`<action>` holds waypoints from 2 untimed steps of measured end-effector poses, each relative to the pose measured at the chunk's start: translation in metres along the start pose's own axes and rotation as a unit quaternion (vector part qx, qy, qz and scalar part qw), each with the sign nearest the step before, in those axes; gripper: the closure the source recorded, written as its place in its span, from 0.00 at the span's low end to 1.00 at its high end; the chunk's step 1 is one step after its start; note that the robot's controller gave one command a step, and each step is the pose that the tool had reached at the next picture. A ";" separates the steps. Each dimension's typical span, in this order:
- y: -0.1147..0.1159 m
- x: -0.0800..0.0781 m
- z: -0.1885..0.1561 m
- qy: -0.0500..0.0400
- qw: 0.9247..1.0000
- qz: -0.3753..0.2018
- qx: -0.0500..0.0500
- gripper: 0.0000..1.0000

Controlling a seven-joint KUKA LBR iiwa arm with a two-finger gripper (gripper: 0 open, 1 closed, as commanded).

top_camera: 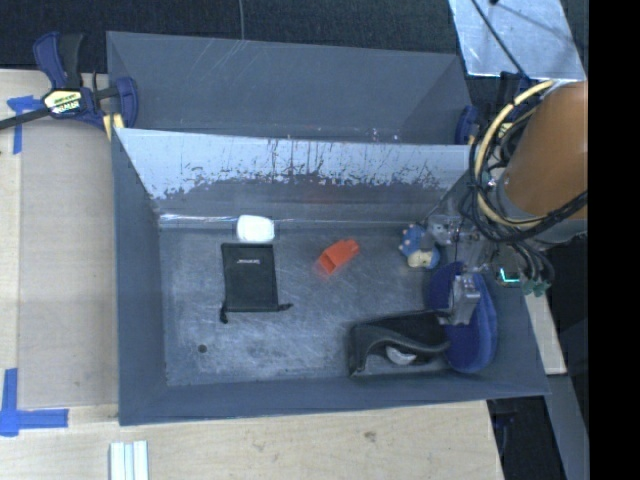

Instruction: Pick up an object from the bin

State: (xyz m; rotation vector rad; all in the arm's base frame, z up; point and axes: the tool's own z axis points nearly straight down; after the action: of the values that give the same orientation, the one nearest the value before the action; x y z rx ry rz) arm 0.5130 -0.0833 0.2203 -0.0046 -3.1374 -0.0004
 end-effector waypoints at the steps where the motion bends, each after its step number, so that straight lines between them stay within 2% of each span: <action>1: 0.076 0.018 0.074 0.001 0.999 -0.036 -0.002 0.00; 2: 0.094 0.014 0.069 -0.005 0.991 -0.133 0.000 0.00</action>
Offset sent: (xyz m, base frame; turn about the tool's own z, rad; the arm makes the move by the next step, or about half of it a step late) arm -0.0167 0.0712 -0.0693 -0.0640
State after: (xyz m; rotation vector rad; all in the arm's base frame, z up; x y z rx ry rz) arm 0.4993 0.0107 0.1510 0.4128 -3.1201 0.0000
